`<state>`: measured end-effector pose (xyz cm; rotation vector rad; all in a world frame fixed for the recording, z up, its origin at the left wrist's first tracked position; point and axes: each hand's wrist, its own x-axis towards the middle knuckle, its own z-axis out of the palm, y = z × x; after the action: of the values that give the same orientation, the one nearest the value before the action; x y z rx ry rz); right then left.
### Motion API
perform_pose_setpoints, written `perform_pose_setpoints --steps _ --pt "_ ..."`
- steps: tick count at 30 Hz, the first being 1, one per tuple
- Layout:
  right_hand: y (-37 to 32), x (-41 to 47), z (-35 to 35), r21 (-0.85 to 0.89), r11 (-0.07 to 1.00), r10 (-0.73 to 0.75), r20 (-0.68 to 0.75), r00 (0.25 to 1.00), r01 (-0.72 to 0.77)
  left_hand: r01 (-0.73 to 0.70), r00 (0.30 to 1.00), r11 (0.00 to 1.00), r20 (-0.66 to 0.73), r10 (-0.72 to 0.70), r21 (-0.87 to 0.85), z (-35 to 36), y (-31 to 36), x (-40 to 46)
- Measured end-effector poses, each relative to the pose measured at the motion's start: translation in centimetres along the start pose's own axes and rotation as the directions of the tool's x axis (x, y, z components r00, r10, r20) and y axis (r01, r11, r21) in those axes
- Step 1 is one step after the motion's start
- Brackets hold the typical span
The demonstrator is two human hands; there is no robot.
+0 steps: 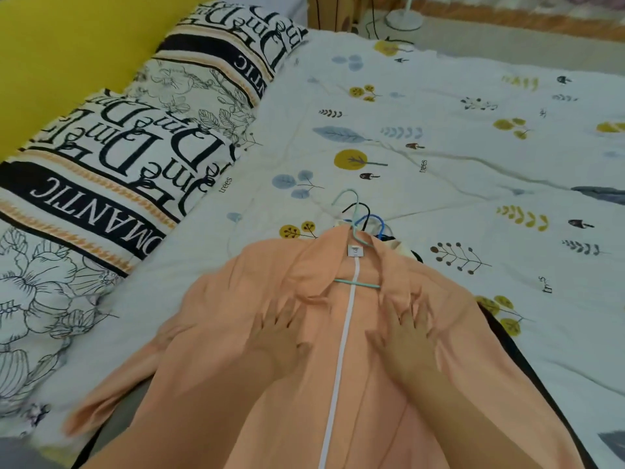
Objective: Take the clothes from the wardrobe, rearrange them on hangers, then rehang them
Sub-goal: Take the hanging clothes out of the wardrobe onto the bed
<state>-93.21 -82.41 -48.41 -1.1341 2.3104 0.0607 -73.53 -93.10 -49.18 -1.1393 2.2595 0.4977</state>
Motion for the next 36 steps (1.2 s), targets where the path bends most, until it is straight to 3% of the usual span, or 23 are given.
perform_pose_setpoints --steps 4,7,11,15,21,27,36 --pt "-0.2 -0.3 -2.8 0.018 1.000 -0.021 0.095 0.995 0.019 -0.026 0.996 0.999 0.081 0.029 -0.029 -2.6 0.1 -1.1" --pt "-0.6 -2.2 -5.5 0.070 0.996 -0.059 0.013 0.998 0.058 -0.050 0.991 0.994 0.118 0.061 -0.096 -5.2 0.4 -2.9" --pt "-2.3 -6.3 -8.9 0.069 0.987 -0.138 -0.077 0.987 0.143 -0.075 0.995 0.982 0.052 0.085 -0.171 -9.6 0.6 -6.5" --pt "-4.0 -11.8 -11.5 -0.026 0.977 -0.211 0.030 0.977 0.212 -0.137 0.990 0.972 -0.043 0.131 -0.193 -13.3 0.4 -12.7" --pt "-6.2 -21.9 -12.0 -0.229 0.945 -0.192 0.186 0.964 0.233 -0.200 0.979 0.965 -0.080 0.189 -0.172 -13.7 -1.9 -24.3" --pt "-9.2 -31.8 -11.7 -0.302 0.913 -0.192 0.279 0.941 0.276 -0.134 0.990 0.974 -0.066 0.124 -0.182 -11.5 -7.2 -35.0" --pt "-12.9 -40.9 -13.8 -0.412 0.842 -0.239 0.295 0.925 0.349 -0.007 0.994 0.968 -0.103 -0.019 -0.249 -8.7 -12.5 -47.6"
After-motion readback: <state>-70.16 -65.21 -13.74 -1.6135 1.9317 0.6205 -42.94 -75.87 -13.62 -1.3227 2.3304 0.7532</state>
